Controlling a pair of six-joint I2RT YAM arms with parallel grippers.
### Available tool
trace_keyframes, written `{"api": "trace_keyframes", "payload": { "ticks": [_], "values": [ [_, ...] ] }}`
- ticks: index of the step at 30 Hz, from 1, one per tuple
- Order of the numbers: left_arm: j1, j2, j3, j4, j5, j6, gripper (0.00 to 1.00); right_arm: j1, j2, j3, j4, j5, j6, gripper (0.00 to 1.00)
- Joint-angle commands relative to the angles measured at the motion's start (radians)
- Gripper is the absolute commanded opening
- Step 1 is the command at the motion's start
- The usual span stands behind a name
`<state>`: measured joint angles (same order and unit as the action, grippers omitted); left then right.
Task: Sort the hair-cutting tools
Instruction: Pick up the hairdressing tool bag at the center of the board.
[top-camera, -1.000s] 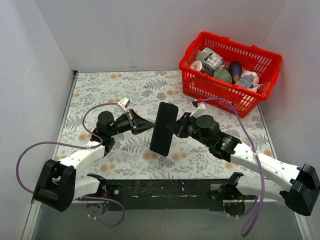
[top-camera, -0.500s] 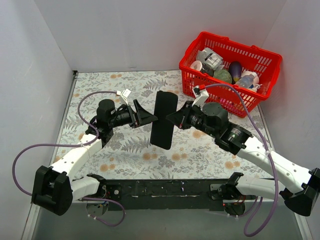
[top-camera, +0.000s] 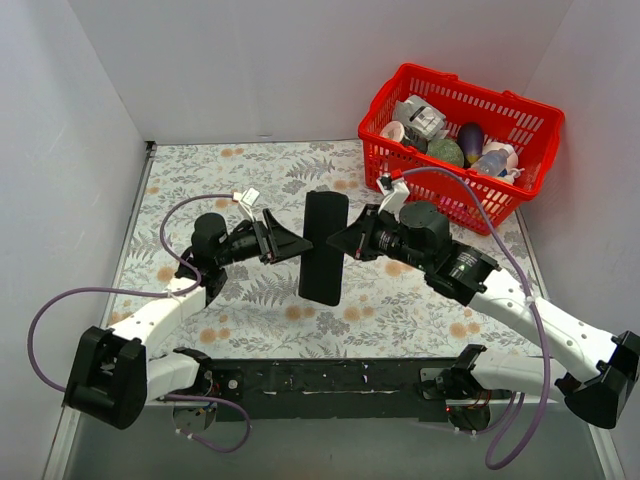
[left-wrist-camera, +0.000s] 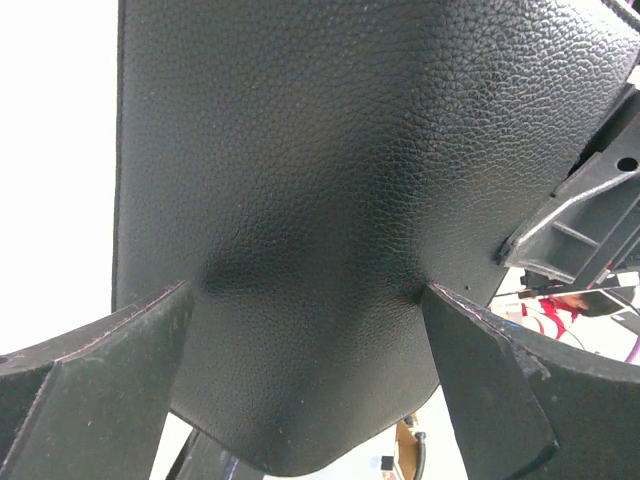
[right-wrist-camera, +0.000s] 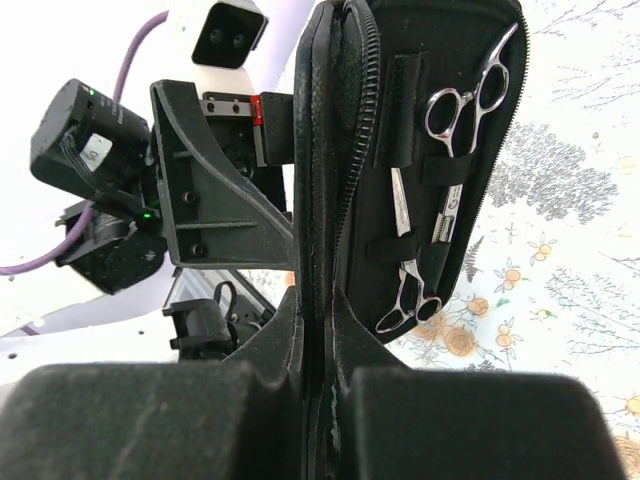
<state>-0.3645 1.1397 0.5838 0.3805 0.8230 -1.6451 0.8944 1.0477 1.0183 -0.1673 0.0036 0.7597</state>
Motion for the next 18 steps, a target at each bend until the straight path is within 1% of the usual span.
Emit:
{"api": "trace_keyframes", "payload": {
  "ticks": [1,5,7,9,11,12,13,16,17,18],
  "values": [
    [-0.010,0.017,-0.077,0.291,0.053,-0.158,0.98,0.009,0.011,0.065,0.287,-0.161,0.108,0.01],
    [-0.008,0.044,-0.128,0.478,0.079,-0.264,0.98,0.006,0.026,0.032,0.341,-0.198,0.156,0.01],
    [-0.010,0.060,-0.142,0.562,0.090,-0.291,0.98,0.005,0.040,0.023,0.371,-0.221,0.179,0.01],
    [-0.014,0.077,-0.159,0.601,0.091,-0.314,0.98,0.006,0.052,0.019,0.391,-0.240,0.194,0.01],
    [-0.019,0.095,-0.165,0.685,0.100,-0.344,0.98,0.005,0.070,0.014,0.413,-0.263,0.211,0.01],
    [-0.022,0.113,-0.174,0.716,0.103,-0.382,0.98,0.005,0.075,0.009,0.419,-0.266,0.214,0.01],
    [-0.027,0.126,-0.174,0.782,0.108,-0.401,0.96,0.005,0.080,0.000,0.431,-0.270,0.220,0.01],
    [-0.031,0.161,-0.177,0.895,0.114,-0.478,0.90,0.005,0.090,-0.020,0.448,-0.271,0.227,0.01],
    [-0.031,0.169,-0.179,0.920,0.119,-0.501,0.85,0.003,0.094,-0.024,0.450,-0.272,0.227,0.01],
    [-0.034,0.182,-0.177,0.984,0.123,-0.542,0.81,0.001,0.097,-0.029,0.456,-0.272,0.227,0.01]
  ]
}}
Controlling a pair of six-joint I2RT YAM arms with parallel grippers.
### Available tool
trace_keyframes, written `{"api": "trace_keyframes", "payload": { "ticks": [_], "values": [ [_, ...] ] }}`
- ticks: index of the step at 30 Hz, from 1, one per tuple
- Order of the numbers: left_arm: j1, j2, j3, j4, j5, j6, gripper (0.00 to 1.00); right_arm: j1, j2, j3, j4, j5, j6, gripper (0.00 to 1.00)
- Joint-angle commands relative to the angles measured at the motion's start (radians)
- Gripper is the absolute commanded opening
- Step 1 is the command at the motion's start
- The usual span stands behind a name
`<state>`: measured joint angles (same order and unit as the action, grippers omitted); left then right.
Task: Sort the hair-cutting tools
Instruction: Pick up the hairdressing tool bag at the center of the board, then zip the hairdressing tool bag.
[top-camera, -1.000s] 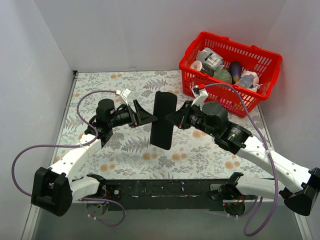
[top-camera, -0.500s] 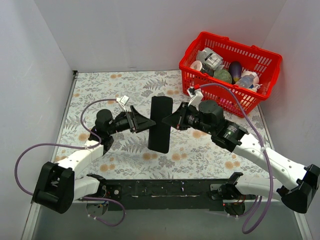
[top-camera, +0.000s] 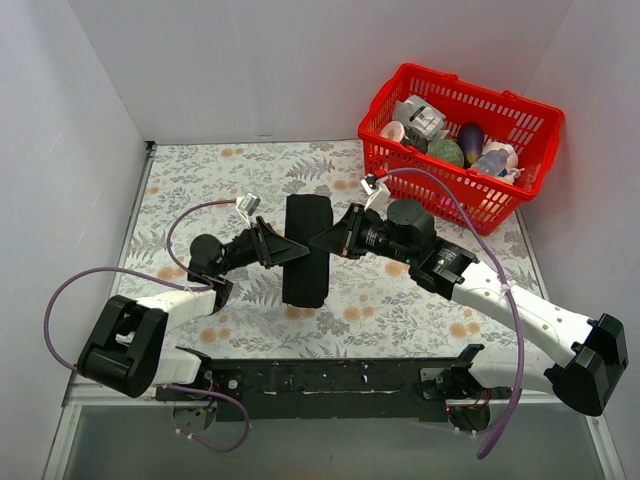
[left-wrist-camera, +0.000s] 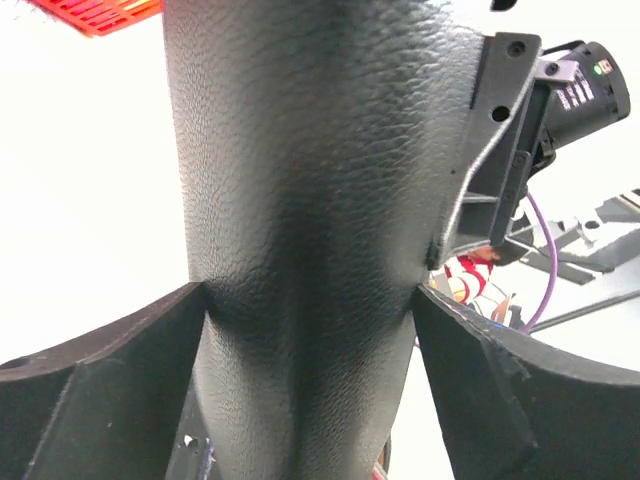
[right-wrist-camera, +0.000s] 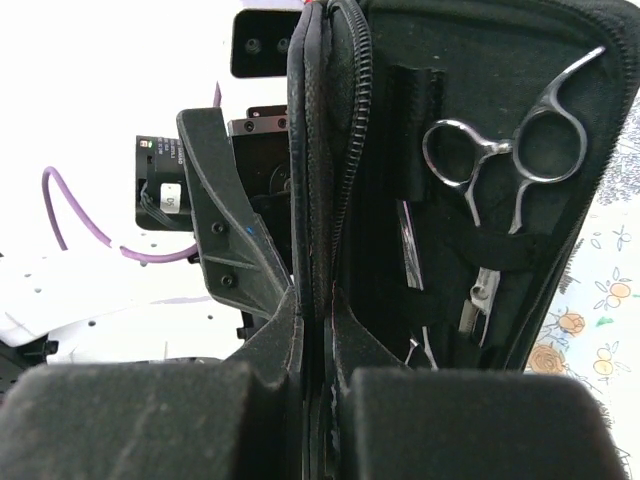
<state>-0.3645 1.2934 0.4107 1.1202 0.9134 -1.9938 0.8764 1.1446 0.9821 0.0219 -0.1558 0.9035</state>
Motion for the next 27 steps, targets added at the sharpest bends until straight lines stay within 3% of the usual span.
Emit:
{"api": "trace_keyframes", "payload": {
  "ticks": [1,2,5,9,11,12,13,16,19,27],
  "values": [
    [-0.034,0.033,-0.003,0.269,0.035,-0.216,0.76,0.019,0.000,0.001,0.269,-0.110,0.083,0.01],
    [-0.034,0.037,-0.001,0.288,0.041,-0.232,0.66,0.019,-0.002,-0.003,0.266,-0.108,0.071,0.01],
    [-0.034,0.023,0.011,0.280,0.053,-0.244,0.51,0.018,-0.005,0.006,0.237,-0.094,0.025,0.01],
    [-0.033,-0.023,0.030,0.141,0.053,-0.185,0.31,0.018,-0.003,0.059,0.112,-0.079,-0.063,0.01],
    [-0.034,-0.040,0.039,0.119,0.048,-0.169,0.27,0.018,-0.012,0.079,0.058,-0.053,-0.103,0.02],
    [-0.034,-0.042,0.043,0.104,0.045,-0.168,0.24,0.018,-0.016,0.102,0.002,-0.045,-0.141,0.11],
    [-0.033,-0.042,0.046,0.092,0.045,-0.165,0.23,0.018,-0.029,0.112,-0.020,-0.027,-0.164,0.30],
    [-0.034,-0.046,0.053,0.017,0.004,-0.139,0.17,0.018,-0.066,0.165,-0.164,-0.008,-0.247,0.51],
    [-0.033,-0.054,0.063,-0.106,-0.074,-0.088,0.00,0.021,-0.098,0.196,-0.316,-0.005,-0.320,0.56],
    [-0.031,0.015,0.212,-0.417,-0.234,0.020,0.00,0.024,-0.174,0.027,-0.458,-0.062,-0.391,0.52]
  ]
}}
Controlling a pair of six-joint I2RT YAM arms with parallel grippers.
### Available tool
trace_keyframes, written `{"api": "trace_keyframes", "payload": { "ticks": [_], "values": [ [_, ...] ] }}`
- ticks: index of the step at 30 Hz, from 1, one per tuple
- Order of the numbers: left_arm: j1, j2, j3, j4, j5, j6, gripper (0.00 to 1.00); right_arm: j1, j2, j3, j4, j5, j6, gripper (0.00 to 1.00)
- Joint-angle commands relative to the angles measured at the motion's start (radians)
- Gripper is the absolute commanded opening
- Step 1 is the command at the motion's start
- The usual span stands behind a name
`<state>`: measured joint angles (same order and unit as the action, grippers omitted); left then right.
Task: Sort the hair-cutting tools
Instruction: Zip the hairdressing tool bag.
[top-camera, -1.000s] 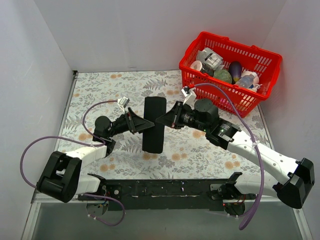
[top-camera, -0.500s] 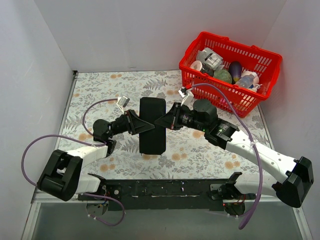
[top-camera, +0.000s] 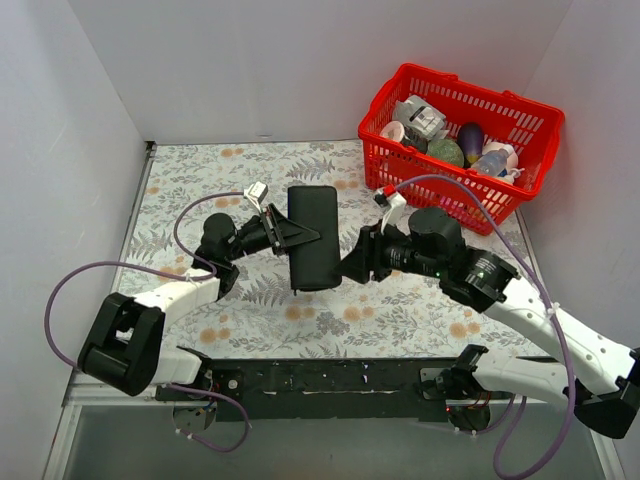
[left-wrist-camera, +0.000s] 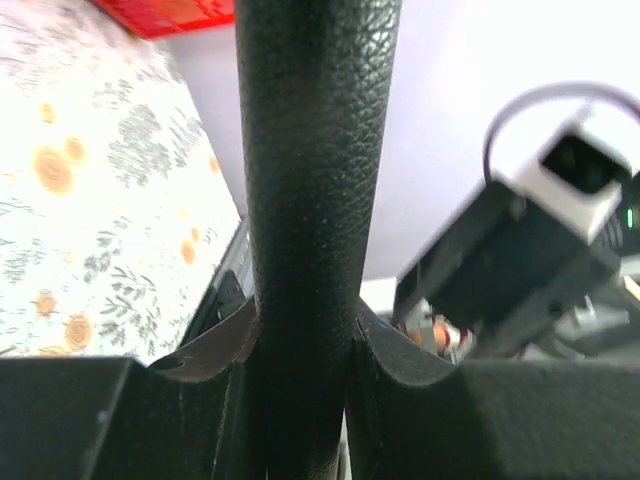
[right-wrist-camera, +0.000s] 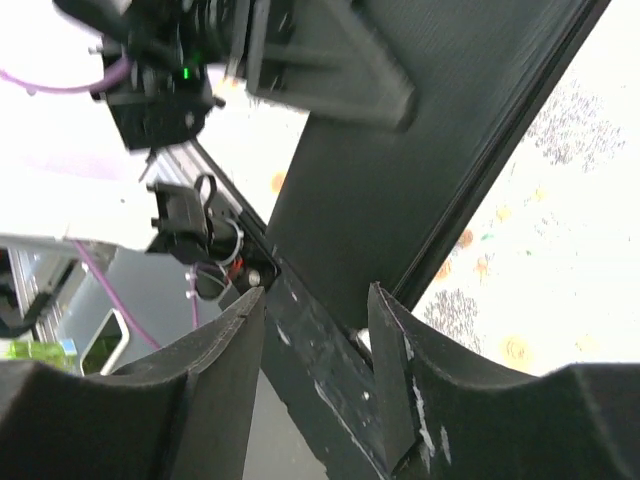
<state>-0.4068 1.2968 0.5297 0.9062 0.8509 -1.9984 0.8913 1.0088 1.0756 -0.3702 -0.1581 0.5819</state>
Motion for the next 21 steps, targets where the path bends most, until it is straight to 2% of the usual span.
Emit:
{"api": "trace_keyframes", "payload": {
  "ticks": [1,5,11,16,21],
  "values": [
    [0.013,0.012,0.130,-0.240,-0.203,0.036,0.00,0.014,-0.042,-0.080,-0.064,-0.076,-0.071,0.50],
    [0.010,0.021,0.225,-0.430,-0.338,0.082,0.00,0.092,-0.021,-0.102,-0.070,-0.048,-0.077,0.49],
    [0.006,0.009,0.279,-0.644,-0.548,0.052,0.00,0.207,0.103,-0.046,-0.089,0.184,-0.031,0.49],
    [0.000,0.002,0.315,-0.838,-0.673,0.062,0.00,0.228,0.200,0.064,-0.110,0.345,-0.008,0.49],
    [-0.018,-0.031,0.345,-0.987,-0.757,0.082,0.00,0.228,0.281,0.167,-0.113,0.437,-0.050,0.50]
  ]
}}
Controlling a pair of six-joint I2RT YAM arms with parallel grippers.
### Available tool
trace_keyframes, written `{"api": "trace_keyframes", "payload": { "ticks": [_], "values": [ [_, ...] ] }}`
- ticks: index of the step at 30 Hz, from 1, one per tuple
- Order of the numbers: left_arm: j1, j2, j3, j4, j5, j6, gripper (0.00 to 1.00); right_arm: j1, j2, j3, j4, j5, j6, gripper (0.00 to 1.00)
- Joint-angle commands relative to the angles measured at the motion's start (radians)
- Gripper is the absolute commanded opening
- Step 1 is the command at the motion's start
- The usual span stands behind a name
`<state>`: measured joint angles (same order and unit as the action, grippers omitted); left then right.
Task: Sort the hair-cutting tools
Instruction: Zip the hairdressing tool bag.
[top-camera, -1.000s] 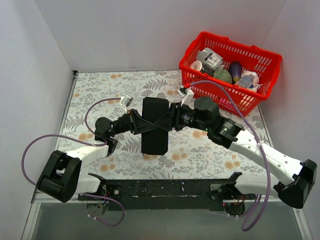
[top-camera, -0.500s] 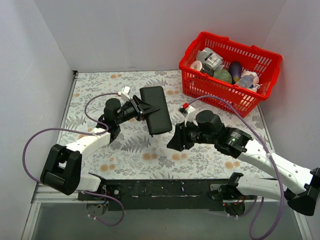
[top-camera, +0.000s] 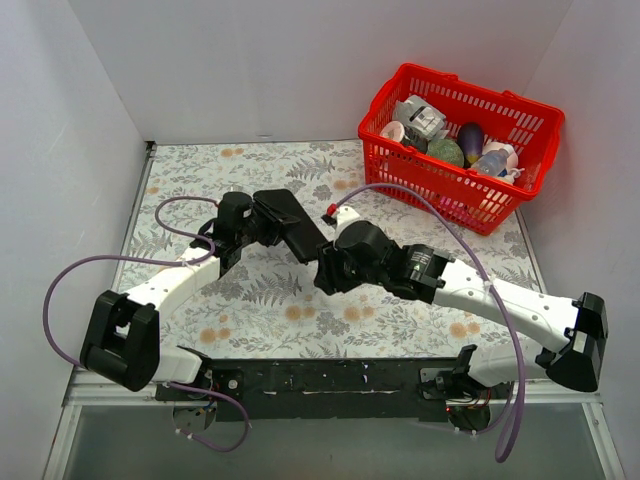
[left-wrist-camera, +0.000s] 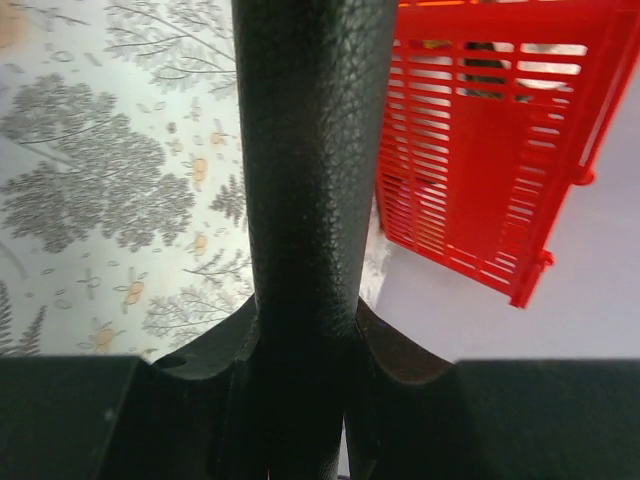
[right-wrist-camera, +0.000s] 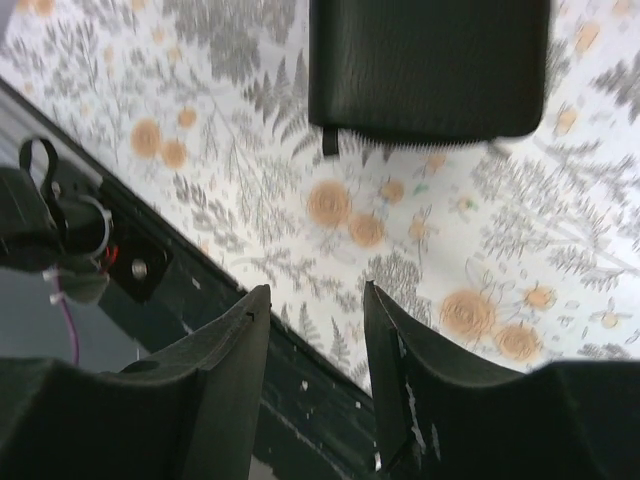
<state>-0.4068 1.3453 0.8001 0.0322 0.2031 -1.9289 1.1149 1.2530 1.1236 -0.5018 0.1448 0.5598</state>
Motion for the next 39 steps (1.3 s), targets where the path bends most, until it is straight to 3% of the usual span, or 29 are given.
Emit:
{"api": "trace_keyframes", "payload": {
  "ticks": [1,9,21,32,39],
  "values": [
    [-0.018,-0.095,0.074,-0.124,-0.117,0.010,0.00,0.005,0.054,0.134,0.020,0.137,-0.032,0.50],
    [-0.023,-0.161,0.050,-0.156,-0.114,-0.012,0.00,-0.001,0.146,0.176,0.080,0.035,0.029,0.50],
    [-0.023,-0.193,0.056,-0.172,-0.091,-0.015,0.00,-0.067,0.100,0.079,0.195,-0.169,0.141,0.49],
    [-0.023,-0.206,0.053,-0.164,-0.077,-0.018,0.00,-0.099,0.128,0.051,0.266,-0.220,0.176,0.46],
    [-0.023,-0.210,0.051,-0.157,-0.068,-0.024,0.00,-0.110,0.146,0.048,0.279,-0.226,0.181,0.39]
  ]
}}
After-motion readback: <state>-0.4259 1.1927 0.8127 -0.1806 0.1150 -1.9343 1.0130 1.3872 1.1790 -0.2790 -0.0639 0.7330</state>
